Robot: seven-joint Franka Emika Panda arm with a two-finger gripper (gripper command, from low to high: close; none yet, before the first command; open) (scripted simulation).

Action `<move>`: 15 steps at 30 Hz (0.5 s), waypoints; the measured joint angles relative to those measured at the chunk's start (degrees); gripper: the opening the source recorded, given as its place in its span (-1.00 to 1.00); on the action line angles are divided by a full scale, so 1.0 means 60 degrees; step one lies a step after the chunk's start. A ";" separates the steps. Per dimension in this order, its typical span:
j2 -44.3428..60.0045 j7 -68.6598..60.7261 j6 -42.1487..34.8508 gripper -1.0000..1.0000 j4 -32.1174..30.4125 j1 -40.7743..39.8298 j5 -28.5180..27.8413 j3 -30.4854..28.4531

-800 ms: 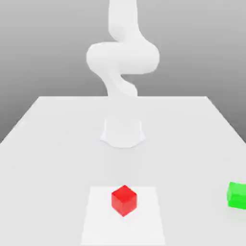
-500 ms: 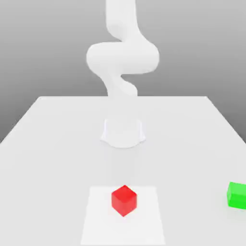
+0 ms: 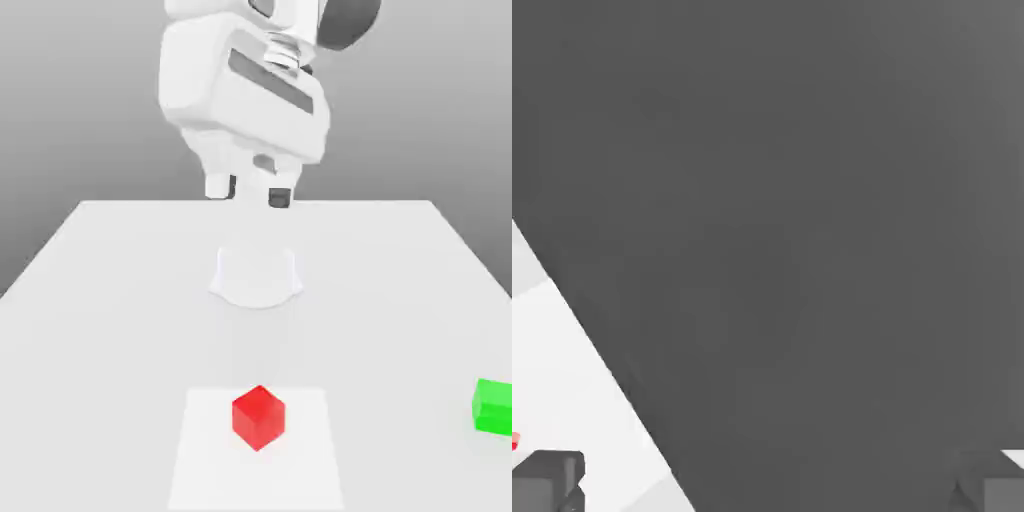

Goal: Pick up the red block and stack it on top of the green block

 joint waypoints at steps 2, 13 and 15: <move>0.0288 -0.0802 0.0170 0.00 -0.0171 0.0152 -0.0048 -0.0203; 0.1889 -0.5583 0.1200 0.00 -0.1141 0.0991 0.0221 -0.1267; 0.2184 -0.6544 0.1398 0.00 -0.1322 0.1160 0.0396 -0.1448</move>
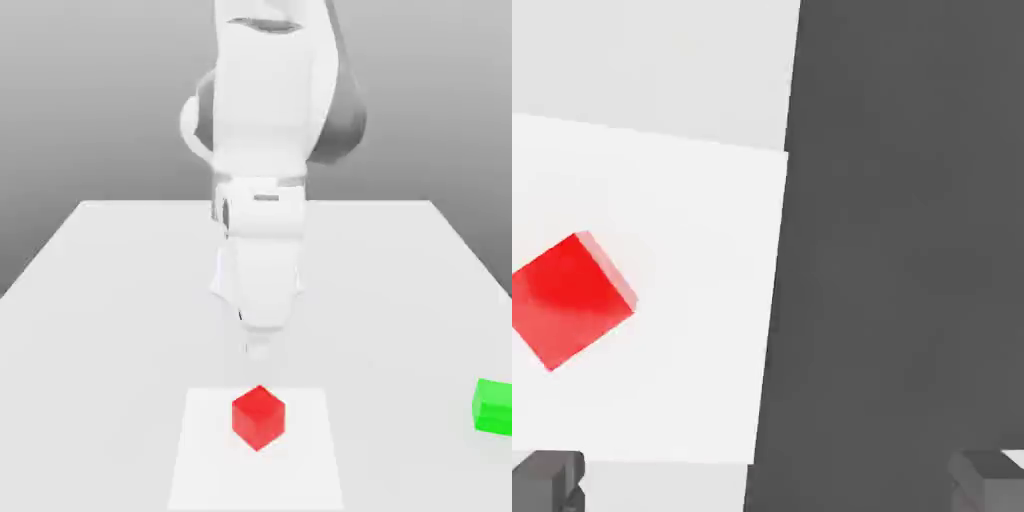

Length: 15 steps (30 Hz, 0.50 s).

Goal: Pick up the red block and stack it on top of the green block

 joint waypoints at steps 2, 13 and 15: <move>0.0299 -0.1003 0.0202 0.00 -0.0183 0.0135 0.0235 -0.0128; 0.1916 -0.6731 0.1188 0.00 -0.0895 0.0521 0.3142 0.0082; 0.2184 -0.7376 0.1305 0.00 -0.0829 0.0491 0.3981 0.0306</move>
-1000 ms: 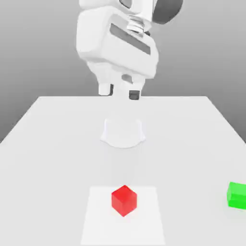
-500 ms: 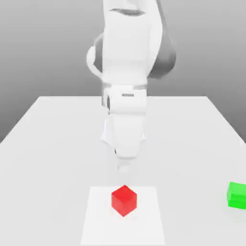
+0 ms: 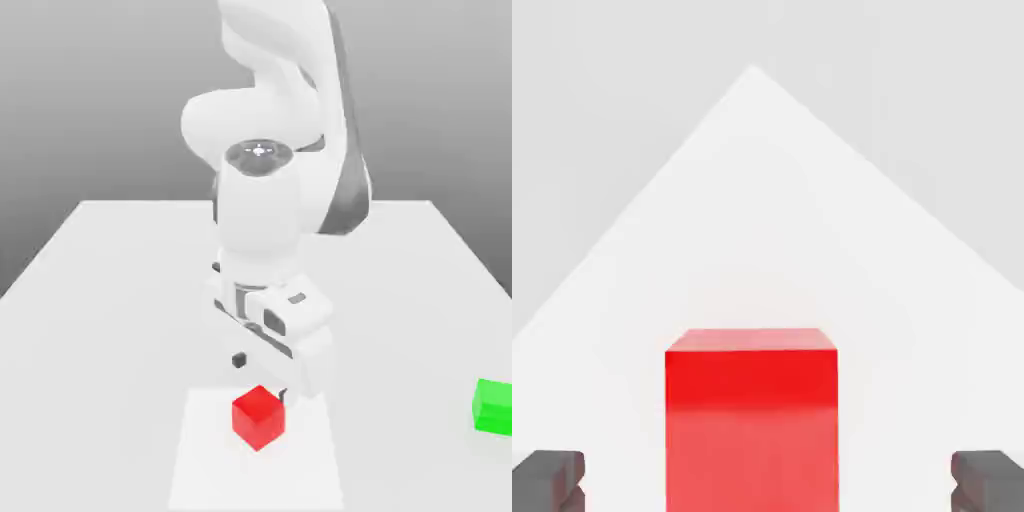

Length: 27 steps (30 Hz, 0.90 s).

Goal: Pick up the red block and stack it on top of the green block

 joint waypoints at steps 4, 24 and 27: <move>0.0528 -0.0991 0.0230 0.00 0.0151 -0.0220 0.1340 0.0485; 0.2032 -0.1663 0.1583 -1.00 0.0364 -0.0424 0.2214 0.0906; 0.1877 -0.1797 0.1351 -1.00 0.0371 -0.0551 0.2394 0.1064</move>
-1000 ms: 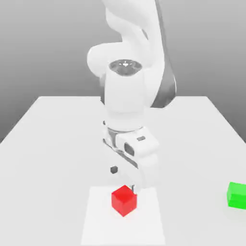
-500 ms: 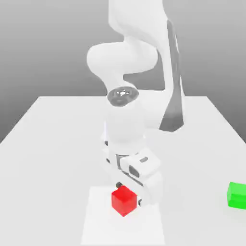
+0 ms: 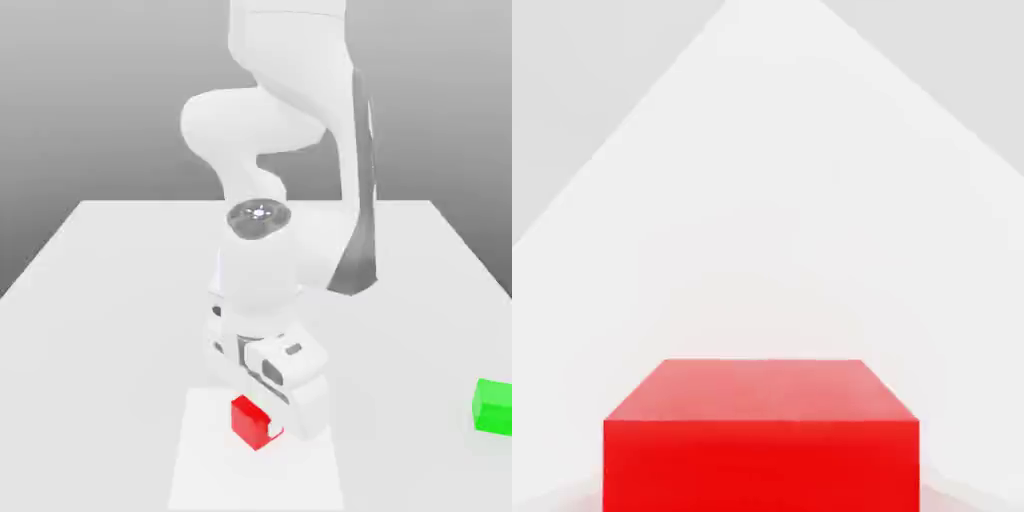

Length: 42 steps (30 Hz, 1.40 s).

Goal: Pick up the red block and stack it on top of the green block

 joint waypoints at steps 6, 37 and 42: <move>-0.0593 0.0014 -0.0646 -1.00 -0.0050 -0.0016 -0.0001 0.0001; -0.1295 -0.3206 -0.3248 -1.00 0.1960 0.3227 -0.4322 0.1718; -0.1045 -0.4504 -0.3227 -1.00 0.2499 0.3703 -0.4434 0.2372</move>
